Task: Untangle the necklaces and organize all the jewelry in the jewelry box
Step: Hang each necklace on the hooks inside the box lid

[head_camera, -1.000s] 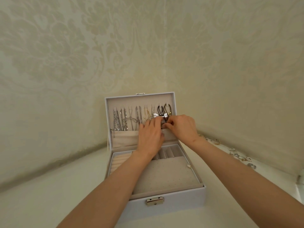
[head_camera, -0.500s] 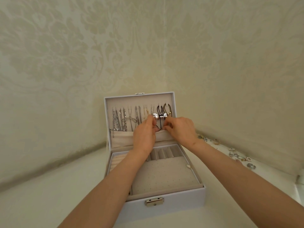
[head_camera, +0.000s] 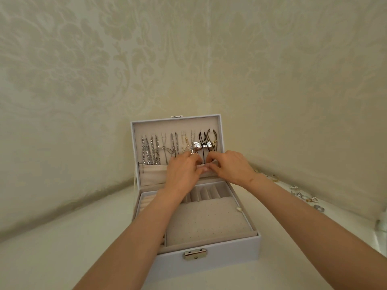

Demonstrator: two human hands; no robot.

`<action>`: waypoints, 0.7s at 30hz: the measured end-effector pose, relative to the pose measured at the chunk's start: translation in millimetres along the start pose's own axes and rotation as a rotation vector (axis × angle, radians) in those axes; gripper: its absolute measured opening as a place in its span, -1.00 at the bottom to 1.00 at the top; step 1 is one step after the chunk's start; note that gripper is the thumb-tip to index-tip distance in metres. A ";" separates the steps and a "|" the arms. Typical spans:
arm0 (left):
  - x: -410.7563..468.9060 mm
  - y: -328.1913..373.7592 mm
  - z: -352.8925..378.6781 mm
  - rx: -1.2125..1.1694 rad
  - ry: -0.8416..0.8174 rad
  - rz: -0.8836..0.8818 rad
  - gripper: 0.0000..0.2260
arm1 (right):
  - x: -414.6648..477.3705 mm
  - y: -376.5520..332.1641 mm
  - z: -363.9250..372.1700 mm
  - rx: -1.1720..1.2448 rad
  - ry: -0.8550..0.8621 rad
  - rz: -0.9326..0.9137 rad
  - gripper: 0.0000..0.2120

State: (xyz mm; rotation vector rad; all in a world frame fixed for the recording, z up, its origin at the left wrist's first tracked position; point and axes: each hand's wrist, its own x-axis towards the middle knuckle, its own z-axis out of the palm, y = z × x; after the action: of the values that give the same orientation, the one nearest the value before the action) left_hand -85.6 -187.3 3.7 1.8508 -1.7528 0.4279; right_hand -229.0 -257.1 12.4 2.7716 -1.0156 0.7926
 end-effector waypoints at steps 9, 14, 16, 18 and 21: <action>-0.7 2.1 -2.1 0.025 0.020 -0.032 -0.84 | -2.3 -5.8 5.0 0.050 0.118 0.016 -0.81; -0.8 2.1 -0.9 0.017 0.020 -0.038 -0.82 | -3.1 -12.9 3.5 0.092 -0.007 0.017 -0.74; -1.4 2.5 -0.9 0.042 0.018 -0.048 -0.82 | -2.6 -11.7 2.4 0.048 -0.039 0.039 -0.74; -2.3 2.8 -2.0 0.080 0.024 -0.060 -0.81 | -2.3 -11.3 2.4 -0.014 -0.068 0.036 -0.76; -2.4 1.7 -2.6 0.050 0.056 -0.051 -0.84 | -3.0 -13.0 2.8 -0.039 -0.078 0.031 -0.79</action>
State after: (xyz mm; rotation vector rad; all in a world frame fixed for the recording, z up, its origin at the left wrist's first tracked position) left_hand -87.2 -183.8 4.7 1.8957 -1.6688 0.5032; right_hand -221.7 -246.0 9.7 2.7807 -1.0771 0.6653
